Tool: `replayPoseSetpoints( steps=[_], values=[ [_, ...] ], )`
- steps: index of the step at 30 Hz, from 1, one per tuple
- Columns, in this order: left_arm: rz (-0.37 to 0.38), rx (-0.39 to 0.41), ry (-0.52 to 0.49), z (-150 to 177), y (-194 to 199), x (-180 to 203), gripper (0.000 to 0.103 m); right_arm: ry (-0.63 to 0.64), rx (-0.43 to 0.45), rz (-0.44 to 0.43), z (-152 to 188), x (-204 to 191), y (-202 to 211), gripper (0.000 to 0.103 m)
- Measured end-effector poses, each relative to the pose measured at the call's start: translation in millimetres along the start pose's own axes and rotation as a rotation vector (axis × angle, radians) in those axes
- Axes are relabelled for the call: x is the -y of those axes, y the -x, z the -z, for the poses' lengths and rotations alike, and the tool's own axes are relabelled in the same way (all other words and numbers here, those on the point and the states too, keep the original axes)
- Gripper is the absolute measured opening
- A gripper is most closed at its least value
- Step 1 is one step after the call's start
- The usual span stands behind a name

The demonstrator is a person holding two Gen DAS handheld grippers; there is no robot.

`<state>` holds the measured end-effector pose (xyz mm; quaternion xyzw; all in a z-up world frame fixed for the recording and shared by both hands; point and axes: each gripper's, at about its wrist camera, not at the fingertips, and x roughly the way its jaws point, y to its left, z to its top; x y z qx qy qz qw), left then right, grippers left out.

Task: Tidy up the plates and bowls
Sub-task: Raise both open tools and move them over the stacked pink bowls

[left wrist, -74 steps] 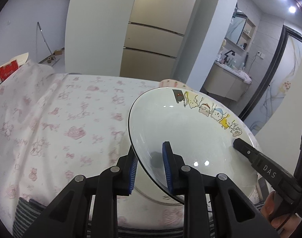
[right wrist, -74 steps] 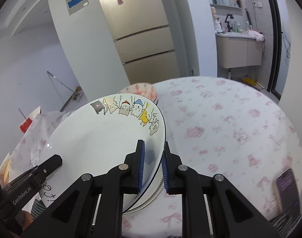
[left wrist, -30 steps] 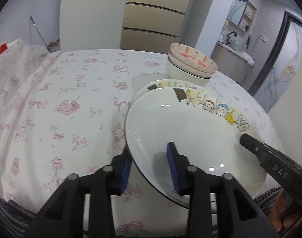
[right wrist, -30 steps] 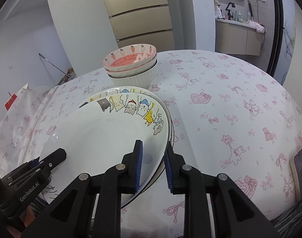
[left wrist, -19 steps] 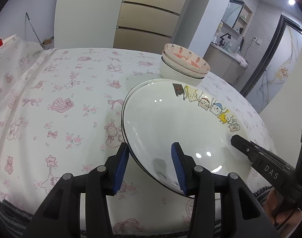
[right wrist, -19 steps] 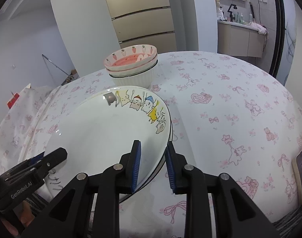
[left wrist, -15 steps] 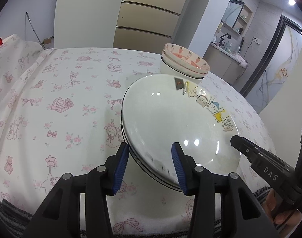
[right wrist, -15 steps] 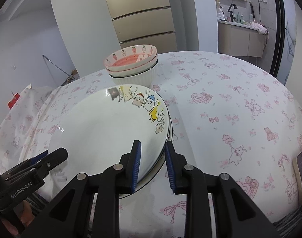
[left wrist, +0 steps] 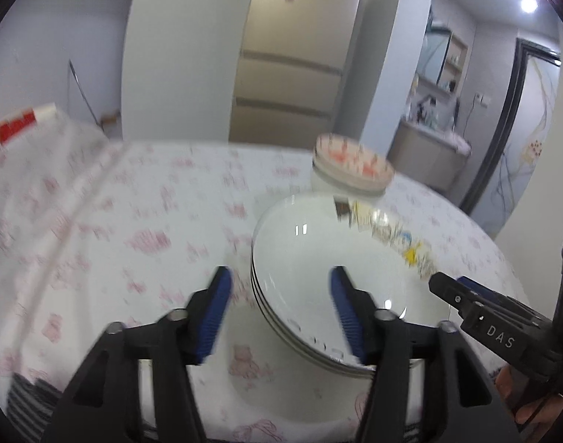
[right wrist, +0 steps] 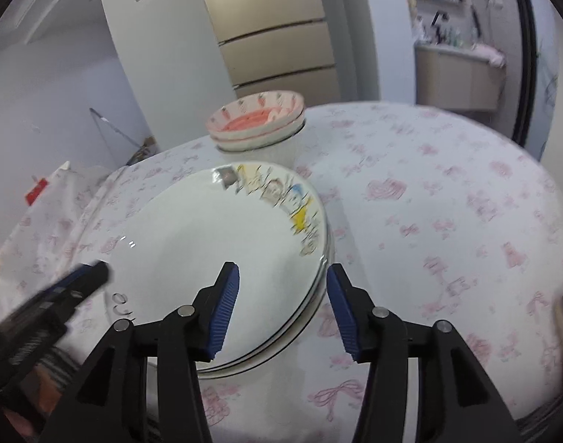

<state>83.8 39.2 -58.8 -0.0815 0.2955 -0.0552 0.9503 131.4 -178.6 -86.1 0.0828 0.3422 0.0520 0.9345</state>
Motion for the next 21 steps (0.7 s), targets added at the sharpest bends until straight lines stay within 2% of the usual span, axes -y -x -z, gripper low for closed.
replayPoseSetpoints(
  steps=[2, 4, 6, 8, 11, 13, 16, 21],
  values=[
    [-0.005, 0.081, -0.026, -1.0, 13.9, 3.4, 0.076, 0.006, 0.077, 0.006, -1.3, -1.3, 11.1, 0.068],
    [-0.007, 0.146, -0.05, -1.2, 25.0, 6.7, 0.09, 0.005, 0.16, 0.035, -2.6, -1.6, 22.2, 0.077],
    [-0.005, 0.195, -0.065, -1.3, 34.5, 8.2, 0.09, 0.001, 0.236, 0.063, -3.6, -0.6, 33.3, 0.081],
    [-0.001, 0.225, -0.07, -1.1, 41.3, 8.4, 0.091, -0.006, 0.293, 0.07, -5.0, 0.3, 40.7, 0.103],
    [-0.001, 0.255, -0.073, -1.0, 47.0, 9.0, 0.091, -0.008, 0.358, 0.099, -5.5, -0.2, 49.3, 0.103],
    [-0.009, 0.268, -0.074, -1.4, 49.5, 8.5, 0.103, 0.011, 0.403, 0.115, -5.7, -3.9, 55.1, 0.103],
    [-0.027, 0.293, -0.07, 0.3, 55.3, 7.4, 0.103, 0.034, 0.43, 0.108, -6.4, -8.0, 58.0, 0.103],
    [-0.029, 0.319, -0.063, 1.6, 60.7, 5.6, 0.103, 0.034, 0.422, 0.113, -5.7, -8.1, 56.5, 0.103]
  ],
)
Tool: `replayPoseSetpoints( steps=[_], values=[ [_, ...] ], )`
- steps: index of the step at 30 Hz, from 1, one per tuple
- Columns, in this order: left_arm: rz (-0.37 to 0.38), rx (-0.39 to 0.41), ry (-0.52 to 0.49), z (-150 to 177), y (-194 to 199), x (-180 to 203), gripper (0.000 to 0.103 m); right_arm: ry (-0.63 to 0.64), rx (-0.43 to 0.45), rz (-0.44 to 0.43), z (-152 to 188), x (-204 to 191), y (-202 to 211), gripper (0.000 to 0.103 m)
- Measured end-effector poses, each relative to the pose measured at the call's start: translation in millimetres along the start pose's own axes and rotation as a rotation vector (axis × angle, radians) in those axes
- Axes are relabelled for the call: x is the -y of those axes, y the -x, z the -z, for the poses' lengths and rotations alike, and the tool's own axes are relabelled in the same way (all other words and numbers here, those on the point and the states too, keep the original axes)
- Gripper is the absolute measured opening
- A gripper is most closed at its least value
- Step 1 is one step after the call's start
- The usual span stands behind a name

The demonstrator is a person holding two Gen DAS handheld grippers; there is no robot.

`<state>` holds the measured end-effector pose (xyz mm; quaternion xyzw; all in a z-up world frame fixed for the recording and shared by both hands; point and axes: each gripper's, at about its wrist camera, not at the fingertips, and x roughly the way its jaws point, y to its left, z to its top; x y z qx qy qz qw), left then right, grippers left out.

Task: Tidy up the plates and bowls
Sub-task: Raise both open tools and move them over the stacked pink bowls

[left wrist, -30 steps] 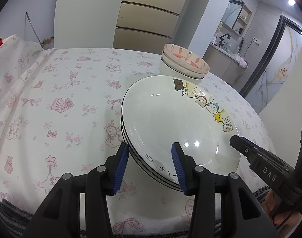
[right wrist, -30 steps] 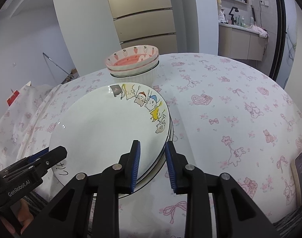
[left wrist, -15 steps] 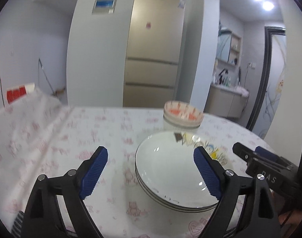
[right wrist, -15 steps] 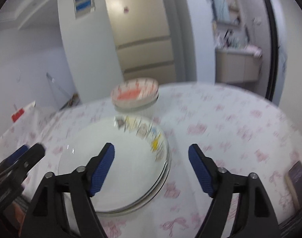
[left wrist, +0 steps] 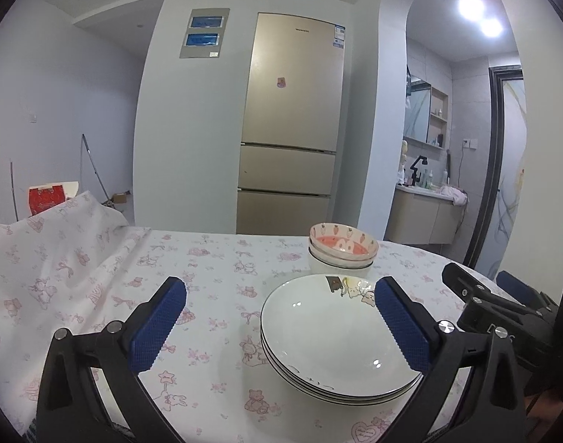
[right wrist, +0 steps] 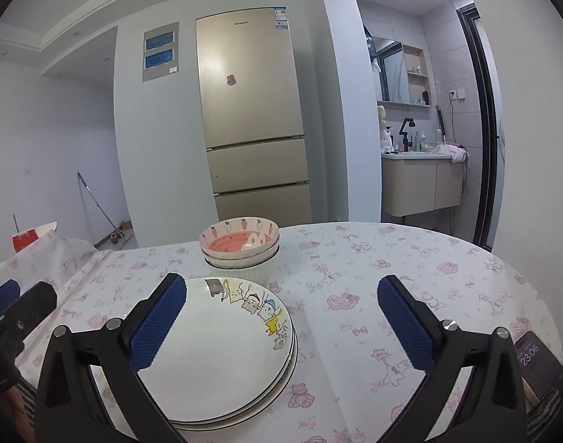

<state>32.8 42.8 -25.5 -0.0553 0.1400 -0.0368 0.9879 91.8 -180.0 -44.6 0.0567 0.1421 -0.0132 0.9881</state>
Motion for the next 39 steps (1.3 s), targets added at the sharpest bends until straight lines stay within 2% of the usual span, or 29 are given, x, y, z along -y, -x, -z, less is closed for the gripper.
replayPoseSetpoints(
  steps=[5, 11, 15, 21, 27, 30, 31, 34, 39],
  values=[
    [-0.049, 0.056, -0.001, -2.2, 13.3, -1.7, 0.103, -0.017, 0.01, 0.021, 1.2, 3.8, 4.7, 0.103],
    [-0.05, 0.138, 0.002, -26.6, 43.9, -4.7, 0.103, 0.039, 0.073, 0.013, -9.7, -7.2, 20.3, 0.103],
    [-0.042, 0.171, -0.027, -60.4, 58.9, -2.7, 0.103, 0.061, 0.128, -0.016, -39.6, -10.6, 38.9, 0.103],
    [-0.024, 0.269, -0.044, -130.5, 67.5, -1.7, 0.103, 0.04, 0.187, -0.031, -111.5, -6.6, 51.9, 0.103],
    [-0.003, 0.361, -0.066, -181.7, 54.5, 11.6, 0.103, -0.044, 0.252, -0.036, -185.8, 5.8, 50.3, 0.103],
    [-0.007, 0.378, -0.06, -199.5, 37.3, 18.5, 0.103, -0.082, 0.276, -0.027, -207.4, 13.5, 40.4, 0.103],
    [-0.02, 0.384, -0.057, -206.6, 30.3, 19.8, 0.103, -0.095, 0.284, -0.024, -212.4, 16.4, 35.9, 0.103],
    [0.008, 0.399, -0.017, -225.1, 10.7, 15.6, 0.103, -0.125, 0.299, -0.013, -217.7, 25.1, 21.6, 0.103],
    [0.018, 0.383, -0.044, -219.0, -19.2, 13.2, 0.103, -0.145, 0.239, 0.01, -208.7, 35.5, -16.1, 0.103]
  ],
)
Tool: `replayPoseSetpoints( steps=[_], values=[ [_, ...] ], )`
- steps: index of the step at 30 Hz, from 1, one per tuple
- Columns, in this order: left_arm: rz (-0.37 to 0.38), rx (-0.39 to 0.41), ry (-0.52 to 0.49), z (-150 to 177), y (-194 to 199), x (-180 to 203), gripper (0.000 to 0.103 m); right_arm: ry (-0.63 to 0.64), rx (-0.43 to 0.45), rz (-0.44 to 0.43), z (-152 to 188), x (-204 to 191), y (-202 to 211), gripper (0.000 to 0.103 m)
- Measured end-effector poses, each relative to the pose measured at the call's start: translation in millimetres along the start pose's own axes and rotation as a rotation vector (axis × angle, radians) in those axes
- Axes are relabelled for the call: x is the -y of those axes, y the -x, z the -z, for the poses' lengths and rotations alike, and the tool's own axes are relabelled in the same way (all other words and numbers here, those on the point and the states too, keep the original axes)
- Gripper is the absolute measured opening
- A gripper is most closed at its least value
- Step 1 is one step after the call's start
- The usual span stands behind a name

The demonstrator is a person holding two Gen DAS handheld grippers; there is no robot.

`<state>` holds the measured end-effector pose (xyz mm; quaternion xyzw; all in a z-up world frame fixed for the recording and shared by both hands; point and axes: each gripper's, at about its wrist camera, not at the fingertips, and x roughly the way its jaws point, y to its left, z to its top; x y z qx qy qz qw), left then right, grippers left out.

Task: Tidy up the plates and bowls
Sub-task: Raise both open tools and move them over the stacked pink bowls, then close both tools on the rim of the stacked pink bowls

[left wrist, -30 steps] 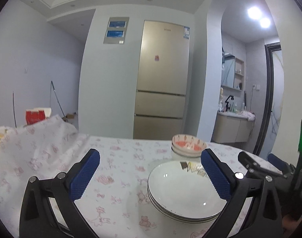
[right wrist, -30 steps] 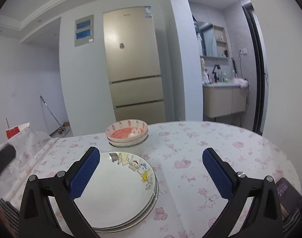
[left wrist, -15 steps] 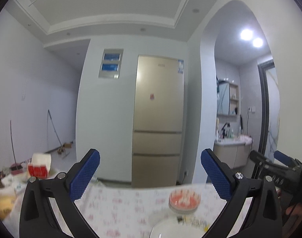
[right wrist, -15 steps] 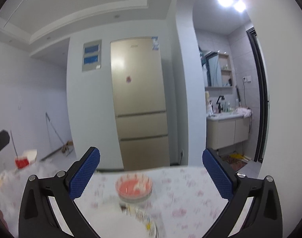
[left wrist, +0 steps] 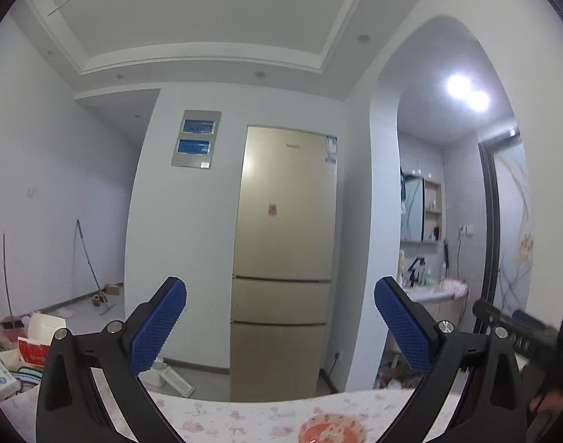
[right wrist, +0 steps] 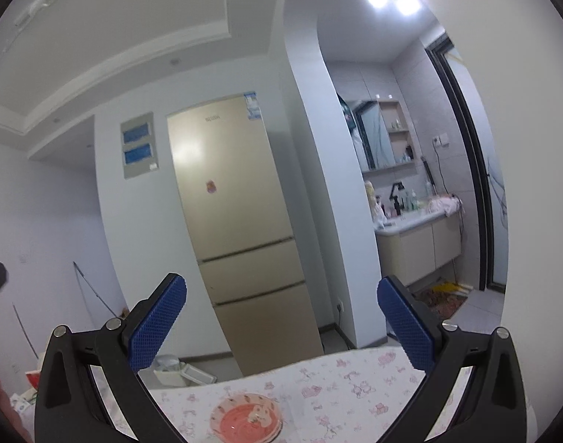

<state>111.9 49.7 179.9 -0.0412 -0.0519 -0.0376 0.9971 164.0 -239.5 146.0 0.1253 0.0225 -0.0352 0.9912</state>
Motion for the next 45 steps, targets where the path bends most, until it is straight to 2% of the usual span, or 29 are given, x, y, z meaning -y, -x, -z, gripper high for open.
replayPoseSetpoints(
  steps=[3, 5, 7, 10, 13, 16, 19, 23, 27, 31, 34, 36, 38, 40, 45],
  values=[
    [0.038, -0.078, 0.003, 22.9, -22.8, -4.3, 0.103, 0.016, -0.074, -0.023, 5.9, 2.1, -20.7, 0.103],
    [0.076, -0.196, -0.012, 38.1, -51.8, -4.5, 0.103, 0.024, -0.123, -0.009, 10.6, 4.8, -33.1, 0.103],
    [0.097, -0.294, -0.009, 53.7, -77.6, -6.2, 0.103, 0.015, -0.212, 0.008, 19.0, 9.3, -52.8, 0.103],
    [0.132, -0.444, 0.06, 78.8, -115.9, -10.7, 0.103, -0.034, -0.309, -0.031, 32.2, 18.0, -76.0, 0.103],
    [0.122, -0.587, 0.089, 96.9, -154.0, -10.9, 0.103, -0.07, -0.383, -0.083, 43.7, 22.3, -94.4, 0.103],
    [0.054, -0.603, 0.042, 98.1, -176.4, -3.2, 0.103, -0.043, -0.452, -0.104, 58.4, 19.4, -114.2, 0.103],
    [0.1, -0.655, 0.042, 111.2, -189.1, 1.8, 0.103, -0.032, -0.553, -0.112, 85.1, 20.1, -136.9, 0.103],
    [0.11, -0.726, 0.081, 157.8, -206.5, -2.0, 0.103, -0.081, -0.679, -0.125, 119.7, 26.6, -165.4, 0.103],
    [0.172, -0.844, 0.187, 202.5, -237.2, -11.4, 0.1, -0.119, -0.774, -0.136, 149.9, 32.0, -182.8, 0.101],
    [0.203, -0.959, 0.261, 240.6, -259.0, -15.8, 0.093, -0.173, -0.843, -0.168, 167.9, 35.0, -197.5, 0.094],
    [0.245, -1.038, 0.333, 264.5, -266.5, -17.8, 0.091, -0.219, -0.904, -0.207, 184.5, 39.1, -207.2, 0.08],
    [0.259, -1.074, 0.333, 276.3, -266.8, -13.7, 0.091, -0.287, -0.945, -0.238, 197.8, 45.2, -212.6, 0.073],
    [0.26, -1.106, 0.339, 286.8, -269.8, -13.1, 0.09, -0.335, -0.99, -0.254, 213.7, 50.0, -217.9, 0.07],
    [0.27, -1.141, 0.368, 297.2, -272.6, -14.0, 0.083, -0.355, -1.03, -0.278, 226.7, 51.4, -222.4, 0.068],
    [0.305, -1.197, 0.447, 313.9, -274.3, -16.7, 0.08, -0.401, -1.071, -0.324, 239.9, 52.1, -225.7, 0.067]
  ],
)
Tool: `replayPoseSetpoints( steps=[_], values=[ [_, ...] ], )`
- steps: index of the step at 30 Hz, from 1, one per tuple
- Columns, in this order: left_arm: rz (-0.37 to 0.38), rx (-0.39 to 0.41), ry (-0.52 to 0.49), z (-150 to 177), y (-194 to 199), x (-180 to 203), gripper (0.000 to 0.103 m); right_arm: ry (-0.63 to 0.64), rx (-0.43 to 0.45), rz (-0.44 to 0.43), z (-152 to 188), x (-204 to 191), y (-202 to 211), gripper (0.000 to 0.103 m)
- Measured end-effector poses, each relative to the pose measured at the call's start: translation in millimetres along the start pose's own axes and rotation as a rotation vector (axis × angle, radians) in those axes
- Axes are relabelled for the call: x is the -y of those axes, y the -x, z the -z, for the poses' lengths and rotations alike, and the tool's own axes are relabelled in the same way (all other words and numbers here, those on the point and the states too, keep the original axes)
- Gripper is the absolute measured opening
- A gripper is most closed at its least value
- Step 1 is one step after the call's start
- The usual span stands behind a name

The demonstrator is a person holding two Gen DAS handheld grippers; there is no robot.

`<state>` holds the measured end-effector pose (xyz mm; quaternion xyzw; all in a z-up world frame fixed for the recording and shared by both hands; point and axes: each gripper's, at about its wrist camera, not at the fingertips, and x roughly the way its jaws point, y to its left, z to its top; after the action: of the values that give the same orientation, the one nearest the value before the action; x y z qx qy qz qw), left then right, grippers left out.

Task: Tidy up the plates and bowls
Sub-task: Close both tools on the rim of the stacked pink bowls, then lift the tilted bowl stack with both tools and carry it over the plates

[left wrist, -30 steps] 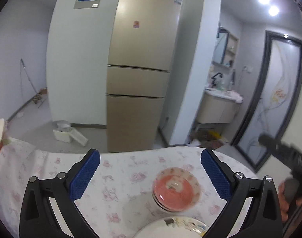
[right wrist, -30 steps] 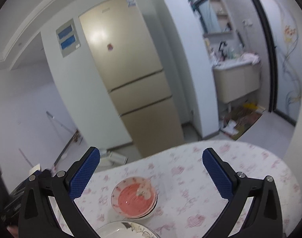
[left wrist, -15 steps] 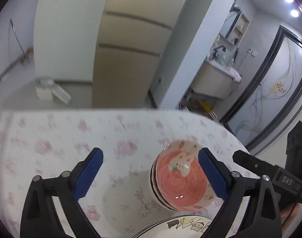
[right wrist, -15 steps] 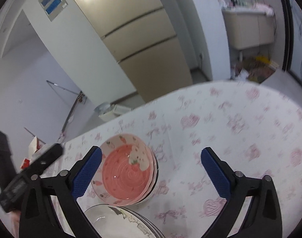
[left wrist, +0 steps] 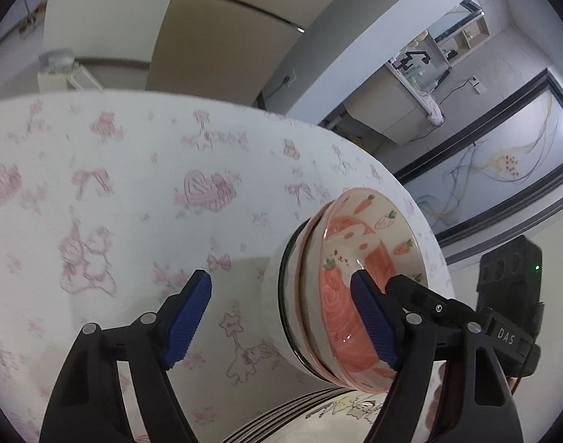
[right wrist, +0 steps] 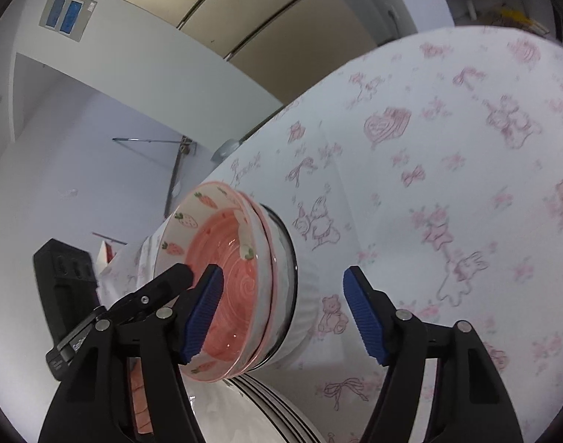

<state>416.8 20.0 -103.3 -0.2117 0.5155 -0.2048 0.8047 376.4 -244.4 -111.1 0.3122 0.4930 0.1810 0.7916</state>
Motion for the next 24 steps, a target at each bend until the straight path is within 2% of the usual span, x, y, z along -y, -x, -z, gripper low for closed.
replayPoseSetpoints(
  steps=[6, 7, 10, 14, 18, 24],
  values=[
    [0.079, -0.071, 0.099, 1.0, -15.4, -15.8, 0.077, -0.083, -0.04, -0.049, 5.1, 9.0, -10.6, 0.063],
    [0.095, -0.081, 0.118, 1.1, -17.7, -18.8, 0.07, -0.096, -0.056, -0.066, 4.9, 11.1, -14.4, 0.058],
    [0.128, -0.11, 0.14, 1.3, -24.5, -22.1, 0.063, -0.121, -0.082, -0.079, 6.5, 15.7, -22.9, 0.051],
    [0.124, -0.109, 0.133, 2.9, -24.0, -17.7, 0.061, -0.141, -0.102, -0.097, 7.1, 18.4, -29.7, 0.046],
    [0.137, -0.133, 0.152, 4.7, -28.7, -18.4, 0.055, -0.164, -0.108, -0.13, 6.9, 23.2, -35.5, 0.046],
    [0.142, -0.175, 0.15, 10.4, -39.0, -9.3, 0.055, -0.219, -0.102, -0.179, 8.5, 30.7, -34.4, 0.046]
  ],
)
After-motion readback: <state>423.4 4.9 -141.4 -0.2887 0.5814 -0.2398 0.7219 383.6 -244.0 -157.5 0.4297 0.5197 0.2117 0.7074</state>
